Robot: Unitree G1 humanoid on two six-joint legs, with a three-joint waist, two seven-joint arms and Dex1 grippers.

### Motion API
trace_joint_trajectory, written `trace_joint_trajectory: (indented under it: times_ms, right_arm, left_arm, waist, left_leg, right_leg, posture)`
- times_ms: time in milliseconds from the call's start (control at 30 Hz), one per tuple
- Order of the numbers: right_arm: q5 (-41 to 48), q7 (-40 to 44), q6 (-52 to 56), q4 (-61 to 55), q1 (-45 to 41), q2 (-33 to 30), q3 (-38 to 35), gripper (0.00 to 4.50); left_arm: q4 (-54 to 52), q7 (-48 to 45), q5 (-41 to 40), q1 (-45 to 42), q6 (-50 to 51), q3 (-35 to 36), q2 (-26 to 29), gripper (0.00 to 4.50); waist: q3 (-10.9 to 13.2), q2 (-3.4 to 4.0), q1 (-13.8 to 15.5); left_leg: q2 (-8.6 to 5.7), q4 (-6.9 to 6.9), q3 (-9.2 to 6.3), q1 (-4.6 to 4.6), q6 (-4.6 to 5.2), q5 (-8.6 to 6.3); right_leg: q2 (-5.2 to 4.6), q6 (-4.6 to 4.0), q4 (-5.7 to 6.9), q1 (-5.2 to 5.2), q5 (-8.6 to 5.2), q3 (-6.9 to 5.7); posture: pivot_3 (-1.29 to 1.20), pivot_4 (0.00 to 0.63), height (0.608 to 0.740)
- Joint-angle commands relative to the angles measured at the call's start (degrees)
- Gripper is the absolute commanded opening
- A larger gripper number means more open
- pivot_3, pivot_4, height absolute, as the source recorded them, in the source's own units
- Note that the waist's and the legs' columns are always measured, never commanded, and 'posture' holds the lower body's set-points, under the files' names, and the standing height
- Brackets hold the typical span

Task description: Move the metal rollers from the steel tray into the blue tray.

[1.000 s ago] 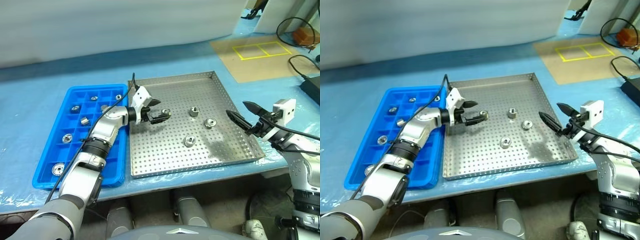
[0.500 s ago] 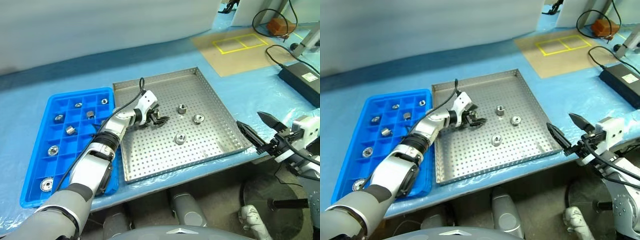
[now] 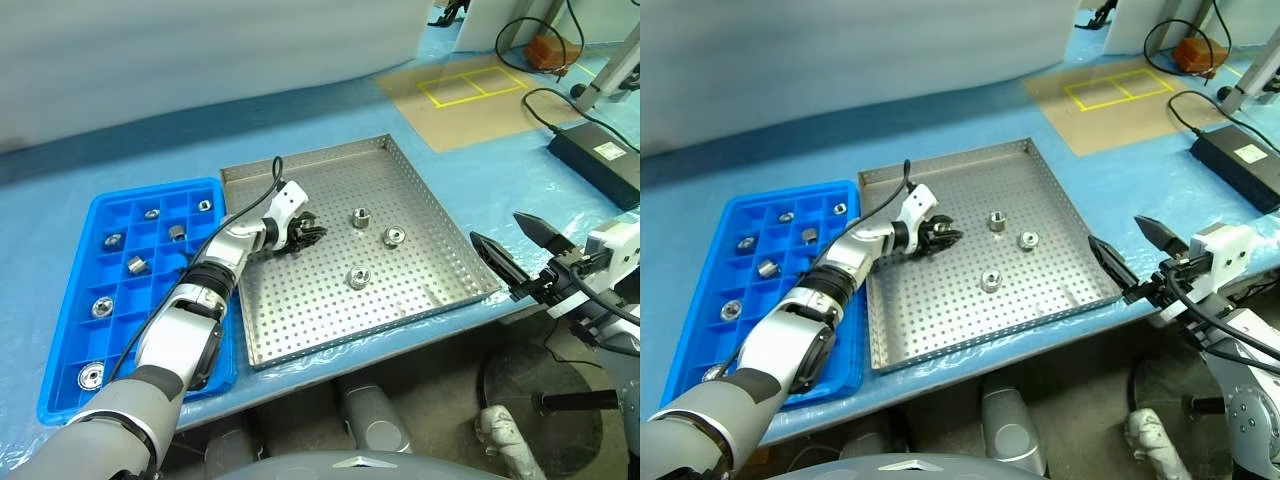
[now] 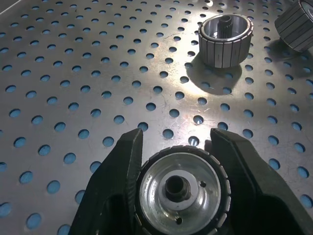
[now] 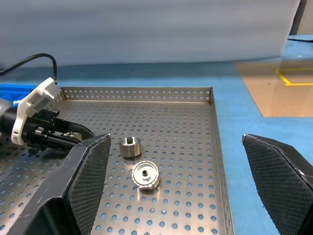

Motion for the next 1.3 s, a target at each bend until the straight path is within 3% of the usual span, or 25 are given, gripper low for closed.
trace_joint_trajectory:
  times_ms: [33, 367, 667, 833, 1133, 1300]
  right_arm:
    - [1.0, 0.8, -0.2, -2.0, -0.7, -0.4, 1.8, 4.50]
    - [-1.2, 3.1, 0.9, -1.8, -4.5, -2.7, 10.2, 4.50]
    - [-5.9, 7.8, -1.4, 5.5, -11.0, -2.5, 18.5, 4.50]
    - [-7.3, 11.6, -2.5, 11.4, -17.3, -1.5, 22.4, 4.50]
    - [-9.7, 18.7, -5.4, 21.4, -26.1, 1.3, 28.0, 4.50]
    - [-11.1, 21.9, -7.0, 27.1, -30.4, 2.9, 30.0, 4.50]
  left_arm:
    - [-6.0, -1.8, -3.9, 0.5, 0.6, 3.0, -0.1, 1.86]
    - [-21.3, -3.5, -10.8, 2.7, 5.8, 7.0, 1.5, 1.86]
    - [-32.3, 0.5, -12.5, 8.0, 10.2, 9.6, 6.9, 1.86]
    - [-40.0, 4.2, -12.6, 13.6, 12.8, 11.2, 9.4, 1.86]
    - [-54.9, 9.4, -15.5, 23.3, 19.3, 15.1, 13.4, 1.86]
    - [-61.5, 11.7, -16.7, 28.5, 22.2, 16.6, 15.1, 1.86]
  waist:
    - [0.0, 0.00, 0.0]
    - [0.0, 0.01, 0.8]
    - [0.0, 0.02, 3.7]
    - [0.0, 0.02, 6.8]
    - [0.0, 0.03, 15.1]
    - [0.0, 0.04, 17.9]
  left_leg:
    - [0.00, -0.01, 0.00, -0.01, 0.00, 0.00]
    - [-0.07, 0.00, -0.03, -0.05, 0.11, 0.06]
    - [0.00, -0.01, -0.03, -0.04, 0.15, 0.11]
    - [0.11, -0.03, 0.03, -0.01, 0.23, 0.17]
    - [0.24, -0.10, 0.17, 0.29, -0.12, 0.41]
    - [0.25, -0.23, 0.22, 0.40, -0.37, 0.55]
  right_leg:
    - [-0.01, 0.00, 0.00, 0.00, 0.00, -0.01]
    - [-0.33, -0.01, 0.02, 0.15, 0.00, -0.04]
    - [-0.40, -0.02, 0.11, 0.17, 0.01, -0.05]
    - [-0.49, -0.04, 0.20, 0.18, 0.02, -0.05]
    - [-0.49, -0.16, 0.89, 0.04, -0.06, 0.04]
    - [-0.50, -0.16, 1.04, 0.05, -0.06, 0.04]
  posture:
    - [-0.65, 0.150, 0.740]
    - [-0.55, 0.150, 0.740]
    - [-0.37, 0.150, 0.740]
    - [-0.26, 0.150, 0.740]
    - [-0.10, 0.150, 0.740]
    - [-0.02, 0.150, 0.740]
